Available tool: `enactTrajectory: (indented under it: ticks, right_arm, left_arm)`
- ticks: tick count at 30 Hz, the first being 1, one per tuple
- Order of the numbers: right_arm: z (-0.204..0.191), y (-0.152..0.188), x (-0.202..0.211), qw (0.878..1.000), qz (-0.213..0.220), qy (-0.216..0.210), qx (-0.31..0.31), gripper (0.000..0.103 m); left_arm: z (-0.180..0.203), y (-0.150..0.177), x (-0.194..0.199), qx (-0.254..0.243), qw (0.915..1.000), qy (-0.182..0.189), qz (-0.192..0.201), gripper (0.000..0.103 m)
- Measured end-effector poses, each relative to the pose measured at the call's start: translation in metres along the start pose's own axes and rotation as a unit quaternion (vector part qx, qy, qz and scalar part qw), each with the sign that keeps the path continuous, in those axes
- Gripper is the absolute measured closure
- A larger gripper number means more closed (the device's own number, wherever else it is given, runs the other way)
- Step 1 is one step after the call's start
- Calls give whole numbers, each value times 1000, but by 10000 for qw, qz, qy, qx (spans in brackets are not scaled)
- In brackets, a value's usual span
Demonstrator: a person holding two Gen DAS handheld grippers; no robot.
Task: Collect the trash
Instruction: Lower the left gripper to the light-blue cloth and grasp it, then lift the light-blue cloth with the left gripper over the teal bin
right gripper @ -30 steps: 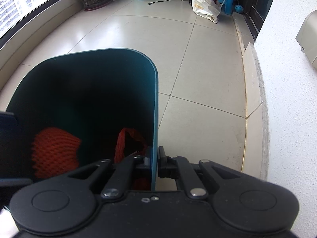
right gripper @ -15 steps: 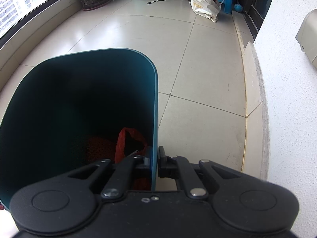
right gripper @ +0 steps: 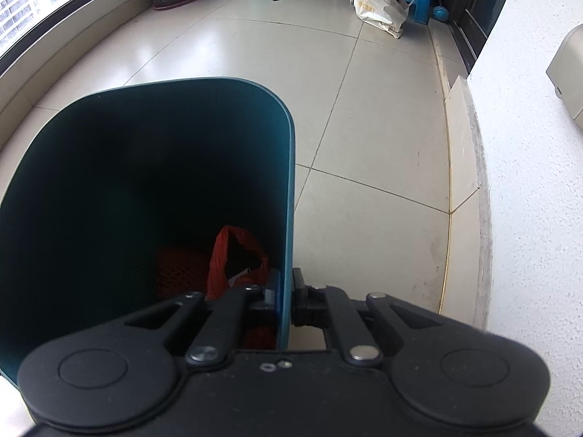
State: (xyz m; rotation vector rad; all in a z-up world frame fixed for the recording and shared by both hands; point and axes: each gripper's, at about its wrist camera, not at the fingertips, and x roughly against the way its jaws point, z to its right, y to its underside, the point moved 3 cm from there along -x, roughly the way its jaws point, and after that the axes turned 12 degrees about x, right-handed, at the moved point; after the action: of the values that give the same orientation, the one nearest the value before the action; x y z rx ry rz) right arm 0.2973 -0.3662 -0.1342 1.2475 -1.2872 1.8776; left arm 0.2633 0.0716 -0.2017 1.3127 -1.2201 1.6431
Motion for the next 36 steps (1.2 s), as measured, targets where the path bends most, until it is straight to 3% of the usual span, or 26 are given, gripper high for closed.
enactTrajectory:
  ticks: [9, 18, 20, 22, 25, 28, 36]
  right_arm:
    - [-5, -6, -7, 9999, -124, 70, 83, 98]
    - [-9, -7, -15, 9995, -252, 115, 158, 98]
    - [-10, -9, -17, 9994, -275, 125, 167, 98]
    - [-10, -10, -18, 9993, -294, 135, 181, 98]
    - [-11, -10, -20, 9992, -305, 147, 198, 98]
    - [-12, -12, -21, 9992, -302, 152, 197, 98]
    - [-11, -9, -21, 9995, -254, 127, 155, 98]
  left_arm:
    - [-42, 33, -80, 194, 9970, -364, -650, 24]
    - [-51, 37, -111, 300, 9961, -440, -700, 26]
    - [-54, 36, -117, 359, 9956, -457, -729, 36]
    - [-56, 36, -121, 408, 9953, -482, -740, 54]
    - [-56, 35, -121, 340, 9950, -585, -728, 66]
    - [-57, 34, -117, 333, 9953, -638, -646, 73]
    - [-51, 28, -85, 259, 9957, -731, -509, 75]
